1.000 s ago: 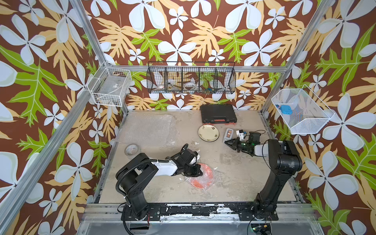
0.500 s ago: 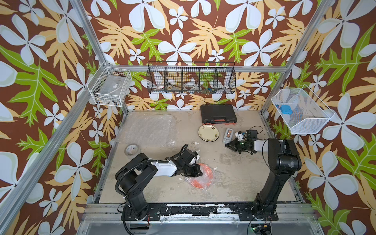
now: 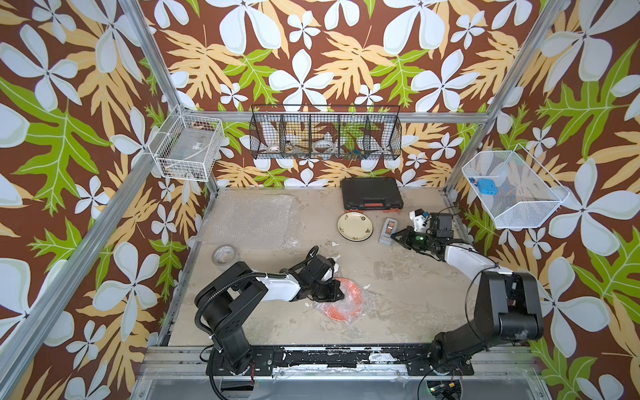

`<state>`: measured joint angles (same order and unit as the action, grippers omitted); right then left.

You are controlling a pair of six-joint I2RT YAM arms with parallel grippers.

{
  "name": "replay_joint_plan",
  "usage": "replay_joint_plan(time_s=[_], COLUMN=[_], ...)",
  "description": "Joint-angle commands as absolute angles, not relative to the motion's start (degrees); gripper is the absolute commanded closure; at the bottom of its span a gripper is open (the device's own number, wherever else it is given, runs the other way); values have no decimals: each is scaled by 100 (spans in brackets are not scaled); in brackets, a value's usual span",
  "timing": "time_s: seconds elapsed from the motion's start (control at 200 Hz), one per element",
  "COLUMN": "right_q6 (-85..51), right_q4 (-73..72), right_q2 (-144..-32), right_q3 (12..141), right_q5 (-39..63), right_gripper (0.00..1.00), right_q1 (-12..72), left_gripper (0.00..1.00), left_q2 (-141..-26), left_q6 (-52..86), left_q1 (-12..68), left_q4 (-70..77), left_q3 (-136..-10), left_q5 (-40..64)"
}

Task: Wrap dinner plates in bubble wrap
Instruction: Tear off the tape using the Tape Cutter, then stick the tape on the bubble wrap.

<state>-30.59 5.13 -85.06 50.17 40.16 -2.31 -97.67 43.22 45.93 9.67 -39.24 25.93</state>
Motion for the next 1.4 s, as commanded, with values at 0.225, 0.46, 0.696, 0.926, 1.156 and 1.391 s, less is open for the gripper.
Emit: replay_joint_plan(time_s=[0.225,0.46,0.696,0.926,1.156,1.391], right_q6=[-2888,-3885,-5472,-6395,-6055,-5521], right_q4=[2194,2739,2538,1778,1235,340], right_q2=[-6063,-4633,-3933,-4236,-4887,-5267], right_q3=[4502,4282,3770,3480,3569,3291], right_q5=[3748,3169,1800,862,498,1355], right_gripper=[100,100,100,100,100,100], right_q1=[790,2600,5453,7679,7888,6662], left_gripper=[93,93,94,94,94,94], left_q2=[-9694,-9642,-9550,-9425,-9253,-9124], left_q6=[4443,4482,4524,4656,4844,5204], left_q1=[4509,4476,4463,4456,4462,4457], left_q4=[-220,-101,-10,138,409,953], left_q3=[-3647,-3596,-3499,-3334,-3102,-2729], left_q5=[2162,2178,2222,2231,2326,2543])
